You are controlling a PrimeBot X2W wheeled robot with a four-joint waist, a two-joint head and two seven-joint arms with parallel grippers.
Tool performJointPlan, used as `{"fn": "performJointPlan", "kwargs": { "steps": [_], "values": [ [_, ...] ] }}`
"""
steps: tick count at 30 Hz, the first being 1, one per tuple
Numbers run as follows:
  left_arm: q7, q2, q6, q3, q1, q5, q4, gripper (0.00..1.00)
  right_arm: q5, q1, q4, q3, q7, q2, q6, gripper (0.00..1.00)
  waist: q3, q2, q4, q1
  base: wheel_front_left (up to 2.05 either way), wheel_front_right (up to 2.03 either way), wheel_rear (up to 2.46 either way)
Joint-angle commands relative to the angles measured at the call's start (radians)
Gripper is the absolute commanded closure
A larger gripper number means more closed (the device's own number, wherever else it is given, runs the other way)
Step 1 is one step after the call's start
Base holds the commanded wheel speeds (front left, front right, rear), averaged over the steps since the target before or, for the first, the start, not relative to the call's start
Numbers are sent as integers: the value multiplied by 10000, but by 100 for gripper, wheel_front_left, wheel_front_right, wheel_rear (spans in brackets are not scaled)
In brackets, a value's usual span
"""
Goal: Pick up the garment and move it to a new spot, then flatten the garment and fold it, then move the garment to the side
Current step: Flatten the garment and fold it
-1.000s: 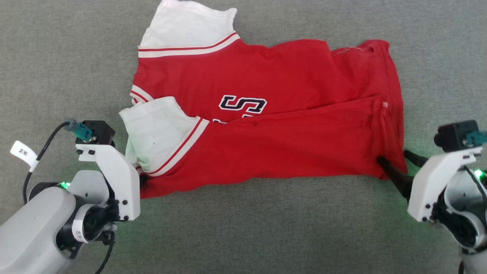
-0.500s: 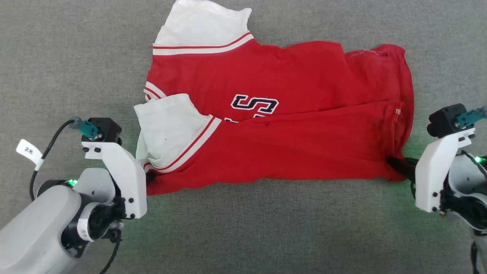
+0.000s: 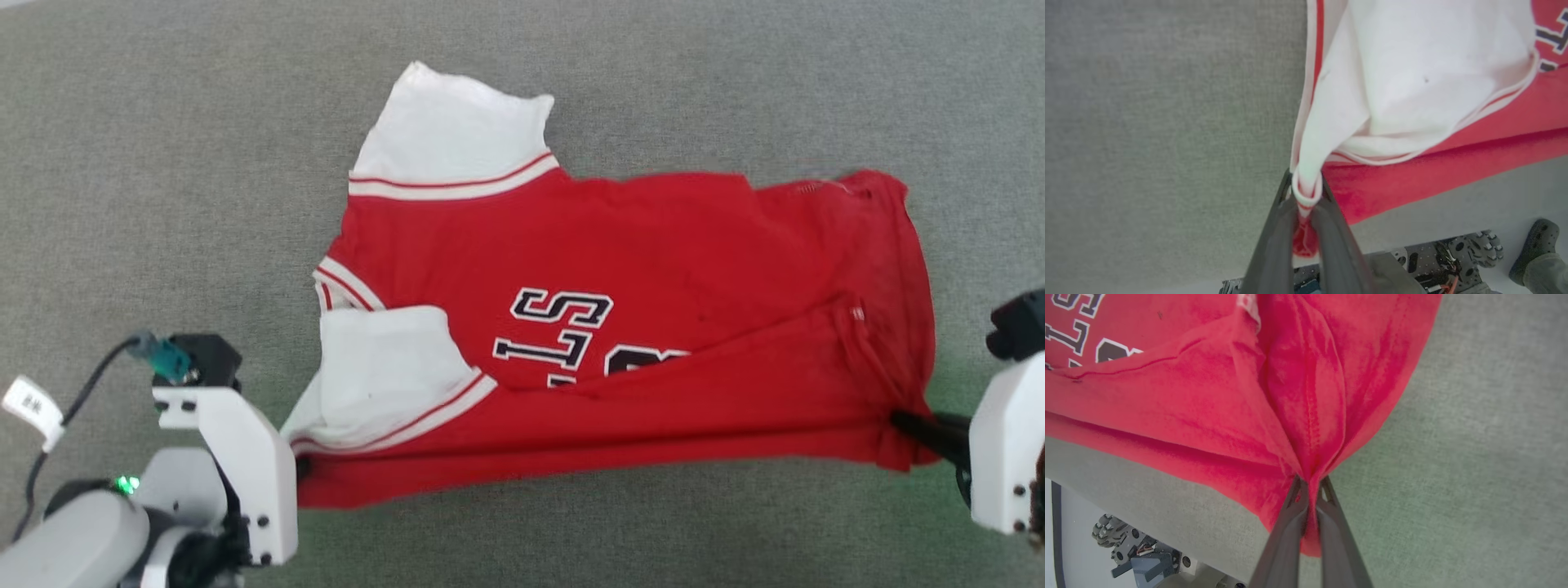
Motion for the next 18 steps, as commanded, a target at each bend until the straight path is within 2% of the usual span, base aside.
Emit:
{"fn": "performJointPlan", "kwargs": {
  "steps": [1,3,7,8,9,10,11,14,18],
  "values": [
    [-68,64,154,0,251,27,-117,100,-67,259,-136,-166,110,69,-11,100,-3,0,24,0,0,0,0],
    [-94,1,216,-103,532,-39,-174,100,-153,585,-203,-280,240,289,-11,100,-4,0,49,0,0,0,0],
    [-184,-329,41,-286,687,-141,309,100,-299,846,-28,-86,154,695,-8,100,21,0,90,0,0,0,0],
    [-184,-422,-62,-341,637,-112,518,85,-373,810,81,11,46,751,-8,83,34,0,90,0,0,0,0],
    [-192,-509,-146,-385,564,-103,693,40,-408,774,199,100,-36,780,-8,51,47,0,83,0,0,0,0],
    [-196,-585,-230,-397,501,-132,872,10,-442,763,324,200,-122,827,-8,15,56,0,76,0,0,0,0],
    [-183,-643,-313,-399,407,-158,1009,0,-477,733,453,276,-240,829,-8,0,68,0,67,0,0,0,0],
    [-160,-629,-396,-272,248,-198,1176,0,-508,622,630,374,-447,783,-10,0,86,0,32,0,0,0,0],
    [38,7,-159,269,-23,-388,794,0,-381,458,148,389,-1174,573,-16,0,101,0,-169,0,0,0,0]
  ]
}}
